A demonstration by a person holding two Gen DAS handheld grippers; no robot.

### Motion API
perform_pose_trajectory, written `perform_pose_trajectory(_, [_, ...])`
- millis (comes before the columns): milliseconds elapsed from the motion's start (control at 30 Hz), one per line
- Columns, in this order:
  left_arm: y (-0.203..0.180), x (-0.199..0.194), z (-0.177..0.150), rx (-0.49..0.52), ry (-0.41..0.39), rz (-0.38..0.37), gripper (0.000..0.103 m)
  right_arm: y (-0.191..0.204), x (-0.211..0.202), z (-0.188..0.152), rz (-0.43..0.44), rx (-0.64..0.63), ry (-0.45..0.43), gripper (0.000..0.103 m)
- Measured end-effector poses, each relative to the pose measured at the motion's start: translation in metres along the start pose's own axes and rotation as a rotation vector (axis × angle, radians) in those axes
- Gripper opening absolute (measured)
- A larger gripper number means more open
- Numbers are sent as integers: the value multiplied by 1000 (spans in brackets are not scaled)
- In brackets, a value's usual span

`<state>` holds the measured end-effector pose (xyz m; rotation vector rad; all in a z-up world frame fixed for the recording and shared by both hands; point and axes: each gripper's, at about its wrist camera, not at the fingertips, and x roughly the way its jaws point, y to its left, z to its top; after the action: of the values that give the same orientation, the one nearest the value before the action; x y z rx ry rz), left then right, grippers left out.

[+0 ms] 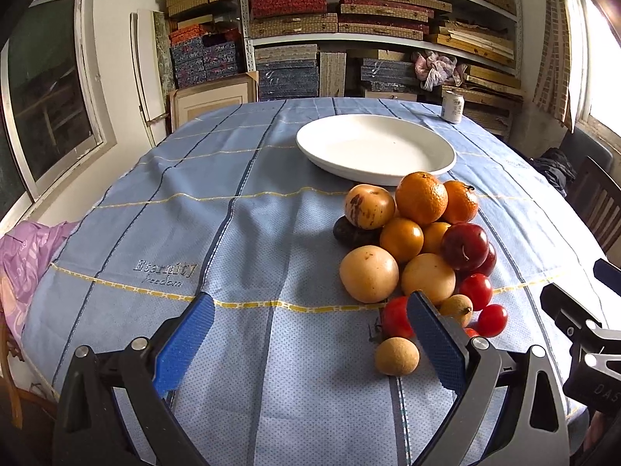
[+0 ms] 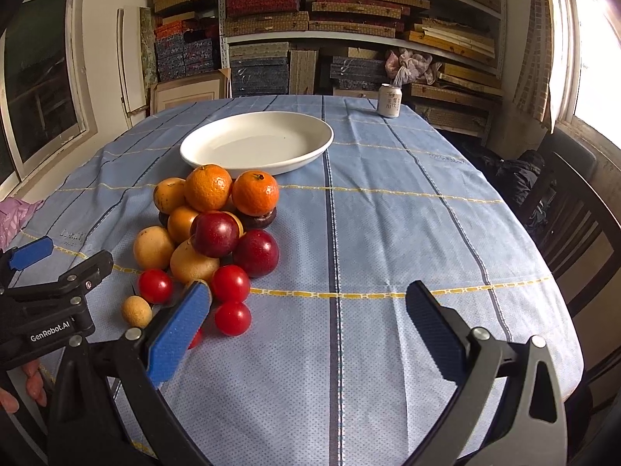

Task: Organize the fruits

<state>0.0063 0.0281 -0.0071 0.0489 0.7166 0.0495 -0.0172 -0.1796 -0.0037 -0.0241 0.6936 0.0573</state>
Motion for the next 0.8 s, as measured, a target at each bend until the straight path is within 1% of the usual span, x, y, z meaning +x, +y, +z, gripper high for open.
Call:
perform_pose_trajectory(133, [0,-1,-1,16,7,-5,100,2,0,-1,17,-9,4,99])
perform_pose_trajectory(233, [-2,-3,-7,53,10,-15,100,2,1,-4,64,-17,18,99])
perform_pose_trajectory(300, [-3,-1,-14,76,29,-23,100,0,2,-8,106,-16,33,99])
perform_pose_trajectory(367, [-3,2,-21,86,48,-23,100,0,4,-13,129,-13,51,99])
perform_pose_trajectory(467, [-2,3,-31,120,47,-57,100,-1,7,-23,155,-8,60,99])
perform_pose_trajectory(533, [-1,5,-35,146,49,-63,100,4,12,-28,162,-37,88,99])
perform_pose_trajectory(633, [0,13,-37,162,63,-70,100,15,17,-30,169,-87,96,99])
perform_pose_trajectory(700, [0,18,-38,166,76,-106,100,23,20,-29,187,-124,99,99])
perform_pose_trajectory(767, [-3,21,-37,180,87,-143,99,30,26,-30,171,-161,116,99])
perform_pose_trajectory(800, [-6,23,-37,197,92,-148,99,29,30,-29,175,-166,124,99])
